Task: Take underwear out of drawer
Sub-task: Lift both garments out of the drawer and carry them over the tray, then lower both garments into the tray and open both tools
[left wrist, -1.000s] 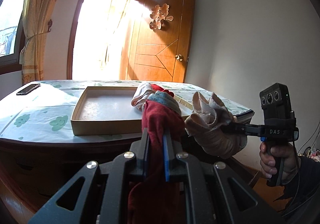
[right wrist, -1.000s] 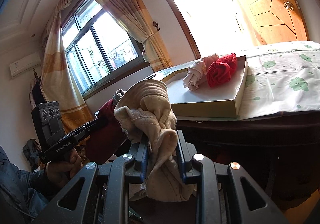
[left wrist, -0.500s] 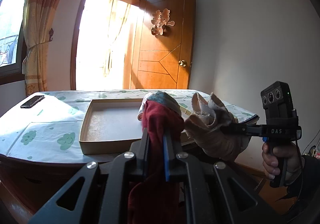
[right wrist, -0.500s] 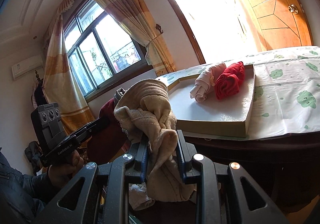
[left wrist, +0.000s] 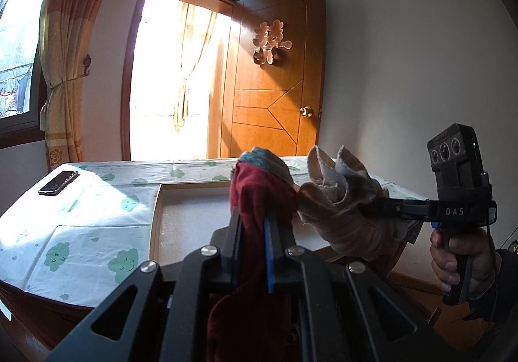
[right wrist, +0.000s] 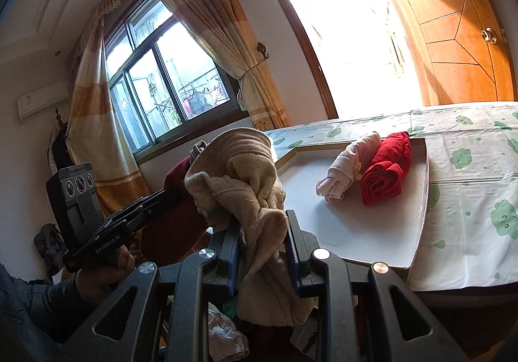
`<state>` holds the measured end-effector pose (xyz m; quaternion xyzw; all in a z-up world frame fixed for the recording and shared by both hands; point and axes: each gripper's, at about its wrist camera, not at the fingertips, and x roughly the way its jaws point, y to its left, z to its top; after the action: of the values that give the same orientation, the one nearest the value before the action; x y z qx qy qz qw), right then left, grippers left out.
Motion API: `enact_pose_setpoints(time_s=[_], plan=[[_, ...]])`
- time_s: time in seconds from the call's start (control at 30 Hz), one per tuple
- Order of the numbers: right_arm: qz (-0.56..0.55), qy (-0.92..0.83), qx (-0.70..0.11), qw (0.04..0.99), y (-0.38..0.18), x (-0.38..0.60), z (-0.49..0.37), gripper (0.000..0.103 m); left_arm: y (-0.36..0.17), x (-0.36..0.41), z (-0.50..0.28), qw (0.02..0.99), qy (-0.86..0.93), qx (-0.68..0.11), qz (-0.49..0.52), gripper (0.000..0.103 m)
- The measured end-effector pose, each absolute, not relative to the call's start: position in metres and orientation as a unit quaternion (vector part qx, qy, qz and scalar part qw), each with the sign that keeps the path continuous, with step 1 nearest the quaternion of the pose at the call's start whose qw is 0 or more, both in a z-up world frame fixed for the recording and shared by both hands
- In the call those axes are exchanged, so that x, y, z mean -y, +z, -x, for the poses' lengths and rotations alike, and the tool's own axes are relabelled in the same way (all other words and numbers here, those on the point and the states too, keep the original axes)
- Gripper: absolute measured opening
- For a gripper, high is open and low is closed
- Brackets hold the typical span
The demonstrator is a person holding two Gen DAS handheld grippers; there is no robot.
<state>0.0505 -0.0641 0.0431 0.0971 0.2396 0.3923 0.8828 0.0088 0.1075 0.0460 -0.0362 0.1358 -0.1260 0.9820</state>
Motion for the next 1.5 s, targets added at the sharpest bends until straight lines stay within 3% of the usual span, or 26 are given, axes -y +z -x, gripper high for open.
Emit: enact_pose_setpoints(time_s=[0.8,1.5], plan=[[-0.139,0.37,-0.27,0.878,0.078,0.015,-0.14,0.027,0.075,-0.15,-0.111,0.978,-0.072,-0.176,0.086,0.009],[-0.206,0.306,-0.341,0.865,0.058,-0.023,-0.237,0.027,0.054,-0.162,-0.211,0.958,-0.018,-0.259,0.118,0.009]])
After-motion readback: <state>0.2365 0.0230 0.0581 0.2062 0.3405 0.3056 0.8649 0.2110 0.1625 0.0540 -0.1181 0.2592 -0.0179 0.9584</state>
